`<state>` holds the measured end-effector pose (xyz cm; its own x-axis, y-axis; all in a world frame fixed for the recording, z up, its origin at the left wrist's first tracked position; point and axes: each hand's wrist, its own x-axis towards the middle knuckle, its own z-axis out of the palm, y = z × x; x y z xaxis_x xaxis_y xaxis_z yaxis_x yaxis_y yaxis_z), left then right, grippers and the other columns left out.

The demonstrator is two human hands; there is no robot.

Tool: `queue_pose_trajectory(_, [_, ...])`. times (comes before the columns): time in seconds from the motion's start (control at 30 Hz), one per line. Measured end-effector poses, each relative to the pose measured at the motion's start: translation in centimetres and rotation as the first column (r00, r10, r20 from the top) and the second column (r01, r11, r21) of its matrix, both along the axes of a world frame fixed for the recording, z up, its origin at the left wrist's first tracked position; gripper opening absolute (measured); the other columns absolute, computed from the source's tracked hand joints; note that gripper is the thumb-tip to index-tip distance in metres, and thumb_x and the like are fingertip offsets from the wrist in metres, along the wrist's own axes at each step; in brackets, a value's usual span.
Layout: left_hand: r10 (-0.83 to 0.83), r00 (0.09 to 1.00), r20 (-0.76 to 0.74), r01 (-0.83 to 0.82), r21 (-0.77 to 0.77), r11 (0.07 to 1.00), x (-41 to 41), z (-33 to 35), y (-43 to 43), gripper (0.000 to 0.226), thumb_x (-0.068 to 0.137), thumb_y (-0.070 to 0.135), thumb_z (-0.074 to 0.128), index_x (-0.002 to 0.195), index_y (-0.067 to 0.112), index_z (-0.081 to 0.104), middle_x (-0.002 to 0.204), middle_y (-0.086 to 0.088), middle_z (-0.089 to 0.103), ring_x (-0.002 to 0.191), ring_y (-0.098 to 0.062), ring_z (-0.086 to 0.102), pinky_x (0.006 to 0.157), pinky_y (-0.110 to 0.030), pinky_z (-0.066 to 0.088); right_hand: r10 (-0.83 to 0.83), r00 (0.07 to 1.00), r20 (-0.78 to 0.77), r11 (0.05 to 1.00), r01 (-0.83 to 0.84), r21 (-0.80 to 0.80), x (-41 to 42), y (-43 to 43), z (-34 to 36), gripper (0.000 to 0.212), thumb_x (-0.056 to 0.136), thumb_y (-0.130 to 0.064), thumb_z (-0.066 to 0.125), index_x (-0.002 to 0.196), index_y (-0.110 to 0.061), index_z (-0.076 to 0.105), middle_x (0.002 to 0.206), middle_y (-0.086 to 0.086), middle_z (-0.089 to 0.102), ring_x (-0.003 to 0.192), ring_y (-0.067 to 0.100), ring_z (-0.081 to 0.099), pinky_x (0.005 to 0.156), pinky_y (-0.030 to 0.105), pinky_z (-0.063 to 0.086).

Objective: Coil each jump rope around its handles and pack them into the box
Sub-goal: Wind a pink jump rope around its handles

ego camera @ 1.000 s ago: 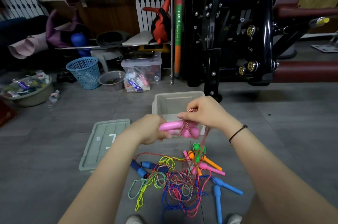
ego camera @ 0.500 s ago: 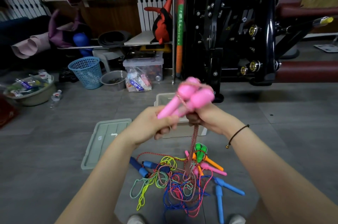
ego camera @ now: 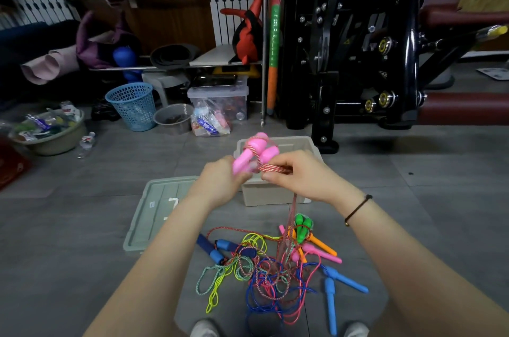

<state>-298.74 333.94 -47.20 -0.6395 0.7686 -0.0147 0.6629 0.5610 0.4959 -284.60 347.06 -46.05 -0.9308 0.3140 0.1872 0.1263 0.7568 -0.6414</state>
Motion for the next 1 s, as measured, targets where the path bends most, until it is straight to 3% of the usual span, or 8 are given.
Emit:
queue_pose_trajectory(0.1, [-0.187, 0.982, 0.016, 0.188, -0.111, 0.976, 1.2, -0.4, 0.6, 0.032, 0.089, 0.043, 0.06, 0.107, 0.021, 0.046, 0.101, -0.008, 0.061, 0.082, -0.025, 0.053, 0.069, -0.031, 0.04, -0.059, 0.998, -0.005, 0.991, 0.059, 0.117, 0.2, 0.9, -0.2, 0.014, 0.086, -0.037, 0.062, 0.086, -0.025, 0.069, 0.078, -0.004, 0.068, 0.067, 0.005, 0.056, 0.067, 0.033, 0.048])
queue_pose_trajectory(0.23, [-0.403, 0.91, 0.092, 0.413, -0.166, 0.895, 1.7, -0.2, 0.4, 0.024, 0.082, 0.036, 0.07, 0.095, 0.024, 0.053, 0.083, 0.002, 0.069, 0.075, -0.013, 0.063, 0.075, -0.029, 0.049, -0.087, 0.995, 0.054, 0.988, 0.08, 0.134, 1.2, 2.3, -0.1, 0.015, 0.079, -0.042, 0.07, 0.075, -0.029, 0.063, 0.071, -0.01, 0.062, 0.067, 0.001, 0.055, 0.067, 0.027, 0.046])
queue_pose_trajectory(0.43, [-0.538, 0.756, 0.372, 0.572, 0.023, 0.82, 1.9, 1.3, -0.9, 0.014, 0.076, 0.024, 0.079, 0.085, 0.024, 0.069, 0.073, 0.0, 0.065, 0.063, -0.008, 0.052, 0.058, -0.022, 0.039, -0.002, 0.987, 0.158, 0.98, 0.033, -0.195, 2.3, 2.8, -0.4, 0.012, 0.082, -0.027, 0.07, 0.073, -0.019, 0.071, 0.07, 0.006, 0.068, 0.064, 0.005, 0.054, 0.062, 0.025, 0.045])
queue_pose_trajectory(0.53, [-0.507, 0.648, 0.568, 0.462, 0.236, 0.855, 2.5, 1.7, -1.3, 0.012, 0.085, 0.026, 0.069, 0.084, 0.017, 0.061, 0.06, -0.002, 0.059, 0.049, -0.012, 0.043, 0.044, -0.018, 0.034, -0.071, 0.991, 0.11, 0.921, 0.108, -0.374, 2.4, 2.8, -0.3, 0.029, 0.092, -0.006, 0.056, 0.066, -0.018, 0.06, 0.056, -0.009, 0.057, 0.052, 0.0, 0.049, 0.05, 0.017, 0.041])
queue_pose_trajectory(0.63, [-0.458, 0.562, 0.689, 0.253, 0.384, 0.888, 2.5, 1.7, -1.0, 0.017, 0.089, 0.032, 0.053, 0.09, 0.017, 0.046, 0.056, -0.007, 0.054, 0.041, -0.012, 0.031, 0.037, -0.017, 0.02, -0.133, 0.987, 0.09, 0.826, 0.161, -0.541, 2.6, 2.7, -0.5, 0.031, 0.093, 0.007, 0.043, 0.072, -0.014, 0.052, 0.058, -0.002, 0.053, 0.05, 0.008, 0.048, 0.048, 0.022, 0.04])
queue_pose_trajectory(0.77, [-0.492, 0.438, 0.752, -0.027, 0.558, 0.829, 2.5, 2.0, -0.8, 0.015, 0.088, 0.022, 0.049, 0.086, 0.017, 0.036, 0.06, -0.016, 0.056, 0.037, -0.01, 0.028, 0.037, -0.015, 0.019, -0.136, 0.99, 0.041, 0.788, 0.133, -0.601, 2.1, 2.0, -0.6, 0.025, 0.097, -0.021, 0.05, 0.076, -0.01, 0.06, 0.048, 0.0, 0.05, 0.037, 0.011, 0.039, 0.043, 0.023, 0.04])
queue_pose_trajectory(0.87, [-0.474, 0.506, 0.721, -0.213, 0.637, 0.741, 2.0, 1.9, -0.6, 0.015, 0.092, 0.027, 0.047, 0.084, 0.017, 0.038, 0.07, -0.017, 0.061, 0.041, -0.009, 0.032, 0.038, -0.016, 0.021, -0.151, 0.988, 0.004, 0.742, 0.117, -0.66, 2.0, 2.0, -0.3, 0.026, 0.095, -0.027, 0.052, 0.083, -0.007, 0.064, 0.052, 0.002, 0.056, 0.037, 0.011, 0.046, 0.043, 0.024, 0.044])
queue_pose_trajectory(1.0, [-0.316, 0.708, 0.631, -0.285, 0.665, 0.69, 1.1, 1.4, -0.3, 0.01, 0.097, 0.023, 0.05, 0.087, 0.022, 0.051, 0.082, -0.02, 0.068, 0.047, -0.008, 0.035, 0.043, -0.016, 0.025, -0.084, 0.996, 0.025, 0.712, 0.077, -0.698, 2.0, 1.6, -0.2, 0.016, 0.095, -0.019, 0.053, 0.095, -0.009, 0.066, 0.068, 0.006, 0.069, 0.045, 0.013, 0.059, 0.048, 0.021, 0.05])
